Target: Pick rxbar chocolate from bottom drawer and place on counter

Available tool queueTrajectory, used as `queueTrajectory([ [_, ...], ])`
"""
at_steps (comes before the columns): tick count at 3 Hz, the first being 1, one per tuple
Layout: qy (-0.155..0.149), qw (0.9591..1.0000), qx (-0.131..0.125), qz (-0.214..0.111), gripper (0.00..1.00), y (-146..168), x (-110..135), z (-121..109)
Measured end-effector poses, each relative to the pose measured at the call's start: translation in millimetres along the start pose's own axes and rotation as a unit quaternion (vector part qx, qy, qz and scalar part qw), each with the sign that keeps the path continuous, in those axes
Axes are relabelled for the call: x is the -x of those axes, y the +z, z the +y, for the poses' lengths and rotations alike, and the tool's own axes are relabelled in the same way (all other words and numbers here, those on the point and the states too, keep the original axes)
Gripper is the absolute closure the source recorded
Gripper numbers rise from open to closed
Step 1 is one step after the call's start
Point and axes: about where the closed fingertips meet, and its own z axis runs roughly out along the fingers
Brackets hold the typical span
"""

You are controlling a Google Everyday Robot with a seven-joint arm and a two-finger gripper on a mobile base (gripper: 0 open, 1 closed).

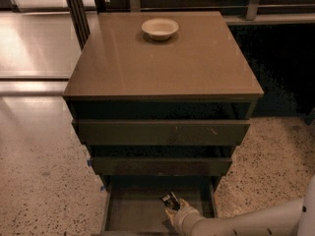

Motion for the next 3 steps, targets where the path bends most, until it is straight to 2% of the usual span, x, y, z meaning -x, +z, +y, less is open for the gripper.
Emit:
queueTrajectory([
  [1,-0.013,0.9992,-0.034,-0.015,1.00,-40.0,23.0,-1.3],
  [2,-0.030,0.9967,-0.070,-0.029,1.00,-87.2,42.5,5.0],
  [3,-0.050,0.9911,-0.112,-0.051,1.00,-138.6,43.6,17.3],
])
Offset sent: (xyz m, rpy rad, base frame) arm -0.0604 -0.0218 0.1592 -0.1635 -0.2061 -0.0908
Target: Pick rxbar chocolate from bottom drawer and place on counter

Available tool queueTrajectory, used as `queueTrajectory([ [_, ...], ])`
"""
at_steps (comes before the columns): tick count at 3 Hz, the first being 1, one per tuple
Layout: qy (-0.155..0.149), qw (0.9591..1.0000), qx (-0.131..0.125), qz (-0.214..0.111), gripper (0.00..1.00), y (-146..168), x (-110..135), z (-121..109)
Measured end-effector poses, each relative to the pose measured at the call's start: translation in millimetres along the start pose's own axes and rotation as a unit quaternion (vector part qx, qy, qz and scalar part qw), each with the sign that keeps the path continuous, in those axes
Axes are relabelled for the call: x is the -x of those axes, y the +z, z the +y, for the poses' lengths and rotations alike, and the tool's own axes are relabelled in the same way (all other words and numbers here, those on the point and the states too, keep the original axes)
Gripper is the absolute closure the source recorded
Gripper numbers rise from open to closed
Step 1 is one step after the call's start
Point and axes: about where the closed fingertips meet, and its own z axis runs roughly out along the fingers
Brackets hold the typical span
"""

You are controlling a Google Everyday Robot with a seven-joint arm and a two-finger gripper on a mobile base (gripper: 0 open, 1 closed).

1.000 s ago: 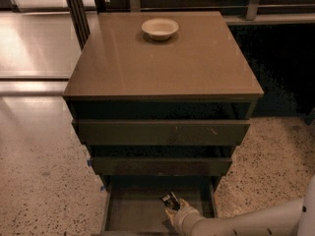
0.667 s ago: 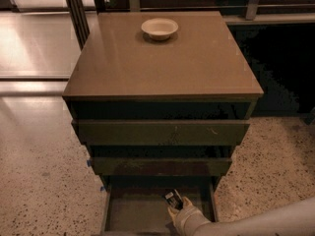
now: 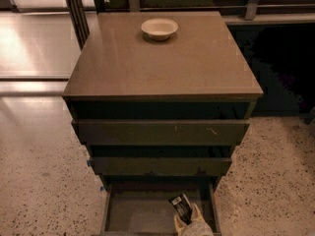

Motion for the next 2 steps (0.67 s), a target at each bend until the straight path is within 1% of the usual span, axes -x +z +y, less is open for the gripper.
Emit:
queueTrajectory([
  [1,-0.012,0.9995,0.005,-0.030,1.00,-7.7,20.4,18.5],
  [2,-0.011,0.9995,0.009,-0.028,1.00,-6.6,20.3,20.2],
])
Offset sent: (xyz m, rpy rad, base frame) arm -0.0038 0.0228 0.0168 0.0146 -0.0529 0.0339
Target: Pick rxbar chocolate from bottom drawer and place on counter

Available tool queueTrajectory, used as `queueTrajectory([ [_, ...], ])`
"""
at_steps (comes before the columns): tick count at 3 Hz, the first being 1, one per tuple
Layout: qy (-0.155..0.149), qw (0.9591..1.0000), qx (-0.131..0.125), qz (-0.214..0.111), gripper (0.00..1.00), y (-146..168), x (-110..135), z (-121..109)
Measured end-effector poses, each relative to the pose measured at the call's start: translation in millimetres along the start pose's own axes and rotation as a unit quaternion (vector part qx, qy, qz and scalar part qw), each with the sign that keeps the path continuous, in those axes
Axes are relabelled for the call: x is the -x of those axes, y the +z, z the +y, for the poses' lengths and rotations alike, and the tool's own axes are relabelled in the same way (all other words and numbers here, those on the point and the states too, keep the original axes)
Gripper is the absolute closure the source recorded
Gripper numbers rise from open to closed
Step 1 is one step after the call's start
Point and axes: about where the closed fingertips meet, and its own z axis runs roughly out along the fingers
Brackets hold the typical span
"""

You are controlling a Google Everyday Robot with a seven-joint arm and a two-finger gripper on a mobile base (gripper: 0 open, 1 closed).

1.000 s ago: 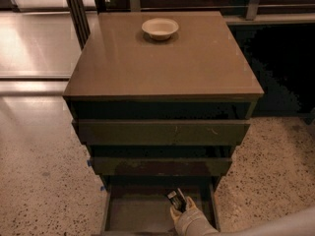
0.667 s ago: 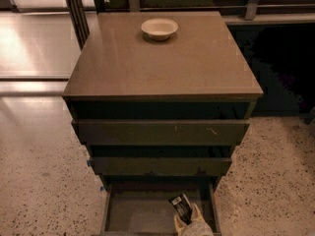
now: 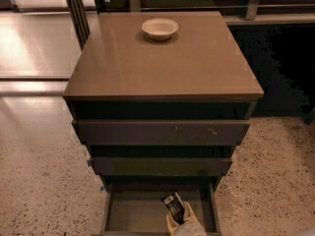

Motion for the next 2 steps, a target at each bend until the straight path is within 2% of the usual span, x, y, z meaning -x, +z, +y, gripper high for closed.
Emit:
queueTrajectory([
  [1,-0.013,0.9997,0.007,-0.017,1.00,-14.9,20.4,4.1],
  [2,-0.052,0.9975,-0.009,-0.048,1.00,-44.0,65.4,5.3],
])
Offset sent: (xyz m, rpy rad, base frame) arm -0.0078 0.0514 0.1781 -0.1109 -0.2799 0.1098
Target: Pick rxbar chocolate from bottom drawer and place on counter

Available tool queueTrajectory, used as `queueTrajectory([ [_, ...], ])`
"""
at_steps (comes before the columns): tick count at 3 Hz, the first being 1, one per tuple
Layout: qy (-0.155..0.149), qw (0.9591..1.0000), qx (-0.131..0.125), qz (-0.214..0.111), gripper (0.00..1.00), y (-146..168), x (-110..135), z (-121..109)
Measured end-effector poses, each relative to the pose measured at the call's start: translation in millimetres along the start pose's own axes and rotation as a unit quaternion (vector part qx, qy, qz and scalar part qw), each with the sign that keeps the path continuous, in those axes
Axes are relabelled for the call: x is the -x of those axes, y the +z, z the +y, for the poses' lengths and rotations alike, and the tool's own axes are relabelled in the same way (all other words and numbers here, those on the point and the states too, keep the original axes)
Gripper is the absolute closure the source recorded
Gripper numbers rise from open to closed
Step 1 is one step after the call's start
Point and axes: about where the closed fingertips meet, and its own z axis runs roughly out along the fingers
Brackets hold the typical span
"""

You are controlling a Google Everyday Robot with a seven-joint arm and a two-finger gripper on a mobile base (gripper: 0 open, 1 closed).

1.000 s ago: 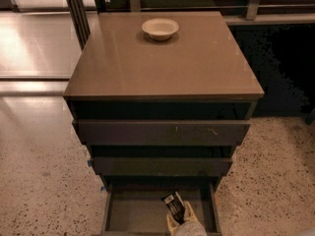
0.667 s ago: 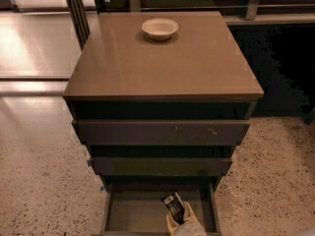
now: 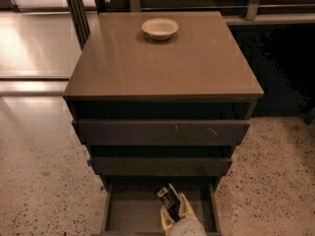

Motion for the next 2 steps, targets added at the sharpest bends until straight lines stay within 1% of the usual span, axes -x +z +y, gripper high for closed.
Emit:
queueTrajectory([
  [1,-0.042,0.9975,-0.032,-0.047,1.00,-25.2,64.0,-6.5],
  [2,-0.092,0.9877,-0.080,-0.097,1.00,-53.4,129.5,-18.2],
])
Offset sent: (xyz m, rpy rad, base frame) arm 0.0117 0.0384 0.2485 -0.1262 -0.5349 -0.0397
